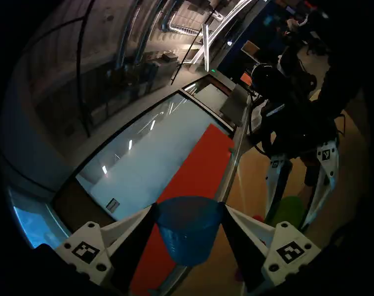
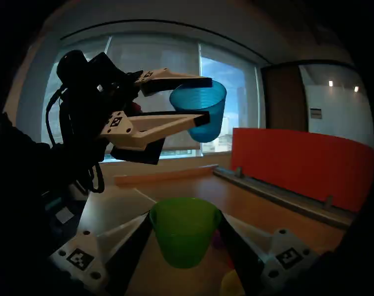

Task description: Pour water

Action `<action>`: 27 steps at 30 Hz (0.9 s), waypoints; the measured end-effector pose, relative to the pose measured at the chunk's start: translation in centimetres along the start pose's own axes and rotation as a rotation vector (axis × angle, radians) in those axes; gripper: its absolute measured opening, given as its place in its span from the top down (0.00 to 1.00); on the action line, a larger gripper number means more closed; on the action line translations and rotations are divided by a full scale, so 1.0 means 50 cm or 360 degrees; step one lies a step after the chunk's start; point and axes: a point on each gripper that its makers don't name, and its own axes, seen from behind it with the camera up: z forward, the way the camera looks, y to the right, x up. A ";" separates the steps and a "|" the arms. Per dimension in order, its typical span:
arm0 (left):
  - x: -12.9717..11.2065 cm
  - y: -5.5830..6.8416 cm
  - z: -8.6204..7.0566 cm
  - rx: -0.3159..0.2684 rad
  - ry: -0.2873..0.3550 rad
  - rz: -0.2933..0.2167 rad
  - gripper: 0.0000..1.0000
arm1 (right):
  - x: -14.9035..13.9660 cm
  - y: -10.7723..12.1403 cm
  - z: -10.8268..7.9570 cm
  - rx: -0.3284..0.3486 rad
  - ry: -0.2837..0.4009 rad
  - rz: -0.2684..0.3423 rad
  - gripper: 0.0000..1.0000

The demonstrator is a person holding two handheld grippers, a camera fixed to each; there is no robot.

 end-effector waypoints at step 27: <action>0.019 0.007 0.006 0.0013 0.0003 0.0260 0.11 | 0.006 -0.005 0.001 0.0010 0.0016 -0.0031 0.08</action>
